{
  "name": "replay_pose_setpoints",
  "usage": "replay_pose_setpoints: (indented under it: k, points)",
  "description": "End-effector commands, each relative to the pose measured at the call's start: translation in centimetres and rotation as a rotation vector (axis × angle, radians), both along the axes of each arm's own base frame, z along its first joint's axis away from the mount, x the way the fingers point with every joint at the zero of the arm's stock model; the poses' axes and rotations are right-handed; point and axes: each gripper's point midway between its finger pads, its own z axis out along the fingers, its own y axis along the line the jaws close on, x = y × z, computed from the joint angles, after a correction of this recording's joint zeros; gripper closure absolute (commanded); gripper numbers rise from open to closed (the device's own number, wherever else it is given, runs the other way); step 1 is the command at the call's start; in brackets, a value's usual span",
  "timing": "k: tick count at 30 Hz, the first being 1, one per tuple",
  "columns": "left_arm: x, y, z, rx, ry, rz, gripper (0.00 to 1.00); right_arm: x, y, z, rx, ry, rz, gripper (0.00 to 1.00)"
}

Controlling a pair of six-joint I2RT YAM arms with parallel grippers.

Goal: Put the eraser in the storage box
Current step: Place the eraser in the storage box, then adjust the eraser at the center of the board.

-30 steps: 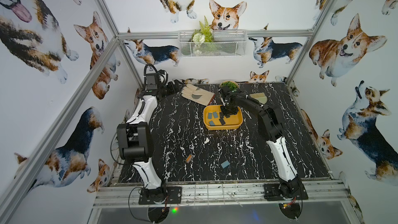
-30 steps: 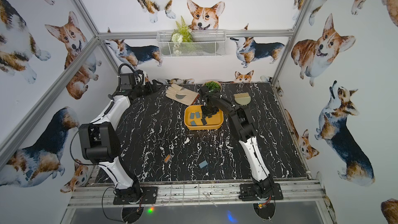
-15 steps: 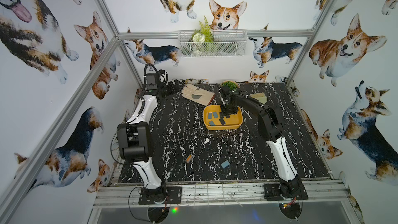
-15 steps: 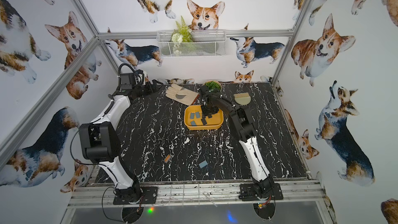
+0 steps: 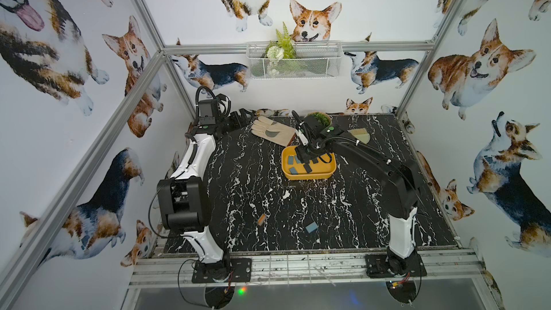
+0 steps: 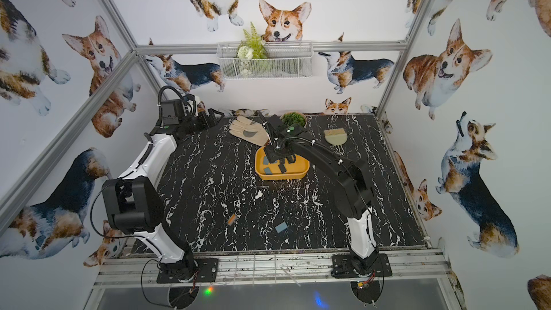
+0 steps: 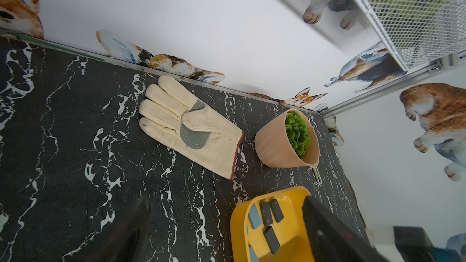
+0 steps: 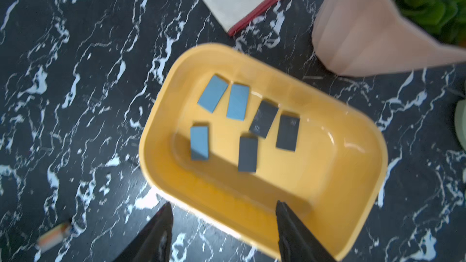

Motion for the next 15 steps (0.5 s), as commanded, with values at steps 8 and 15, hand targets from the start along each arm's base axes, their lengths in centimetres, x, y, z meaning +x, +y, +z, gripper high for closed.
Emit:
replay_pose_setpoints:
  k: [8, 15]
  points:
    - [-5.0, 0.0, 2.4, -0.003, -0.068, 0.015, 0.03, -15.9, -2.0, -4.6, 0.074, 0.308, -0.135, 0.29]
    - [-8.5, 0.1, 2.2, -0.007, -0.079, 0.030, 0.03, -20.5, -2.3, -8.2, 0.125, 0.493, -0.203, 0.29]
